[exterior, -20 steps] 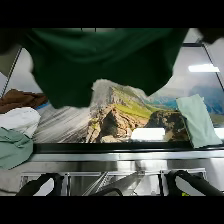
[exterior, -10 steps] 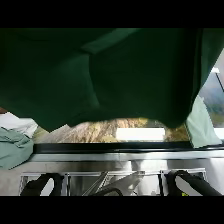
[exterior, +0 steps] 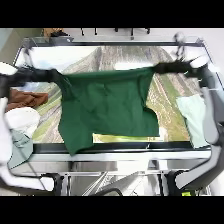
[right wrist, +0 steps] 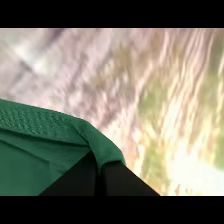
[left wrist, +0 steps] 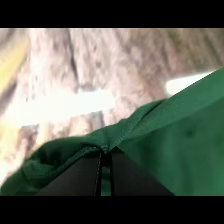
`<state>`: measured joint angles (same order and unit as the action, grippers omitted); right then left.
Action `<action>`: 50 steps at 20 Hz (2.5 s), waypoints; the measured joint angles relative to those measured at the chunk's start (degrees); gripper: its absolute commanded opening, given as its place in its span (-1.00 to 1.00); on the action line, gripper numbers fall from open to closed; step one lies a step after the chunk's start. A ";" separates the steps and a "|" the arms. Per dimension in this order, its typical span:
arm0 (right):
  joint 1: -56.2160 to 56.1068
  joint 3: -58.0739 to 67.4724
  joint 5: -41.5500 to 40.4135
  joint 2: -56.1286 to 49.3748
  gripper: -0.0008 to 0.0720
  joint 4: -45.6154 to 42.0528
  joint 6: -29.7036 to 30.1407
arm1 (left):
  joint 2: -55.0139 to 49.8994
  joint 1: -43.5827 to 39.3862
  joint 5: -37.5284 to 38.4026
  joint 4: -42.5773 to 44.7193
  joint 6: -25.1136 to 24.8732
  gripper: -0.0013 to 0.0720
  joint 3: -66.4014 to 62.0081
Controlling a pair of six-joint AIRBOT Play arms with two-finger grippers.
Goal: Fold the shirts.
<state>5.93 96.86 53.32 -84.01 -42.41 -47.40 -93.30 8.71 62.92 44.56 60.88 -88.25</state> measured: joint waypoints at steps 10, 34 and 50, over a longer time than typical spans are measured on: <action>4.02 -0.90 4.07 -3.50 -0.09 4.85 -4.28 | -23.63 3.61 15.23 -1.05 4.70 0.91 -25.94; 12.17 -32.00 25.03 12.70 0.28 -10.08 -18.45 | -10.10 12.50 17.64 7.65 -1.86 -0.90 18.23; 2.97 -30.25 22.21 14.08 -0.90 2.93 -13.03 | 1.07 11.58 24.15 -1.79 -1.55 -0.91 11.93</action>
<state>8.91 66.61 75.53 -69.93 -39.48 -60.42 -92.23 20.29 87.07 42.76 59.33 -76.31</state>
